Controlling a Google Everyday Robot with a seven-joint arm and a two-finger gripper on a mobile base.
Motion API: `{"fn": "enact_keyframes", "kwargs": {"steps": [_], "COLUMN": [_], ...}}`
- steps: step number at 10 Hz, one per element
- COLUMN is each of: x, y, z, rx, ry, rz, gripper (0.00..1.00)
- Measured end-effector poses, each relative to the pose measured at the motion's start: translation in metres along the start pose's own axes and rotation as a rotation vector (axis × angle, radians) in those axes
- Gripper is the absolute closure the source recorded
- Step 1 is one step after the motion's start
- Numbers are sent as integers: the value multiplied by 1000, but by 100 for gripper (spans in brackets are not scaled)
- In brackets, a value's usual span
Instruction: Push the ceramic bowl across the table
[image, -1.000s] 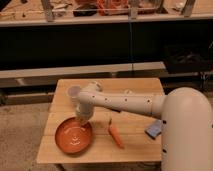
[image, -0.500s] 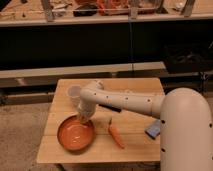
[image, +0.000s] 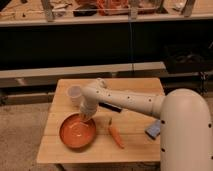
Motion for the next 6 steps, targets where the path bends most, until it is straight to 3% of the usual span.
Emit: {"fn": "enact_keyframes", "kwargs": {"steps": [6], "x": [12], "y": [14], "z": [-2], "rx": [5], "ry": [-14], "rz": [34], "gripper": [100]}}
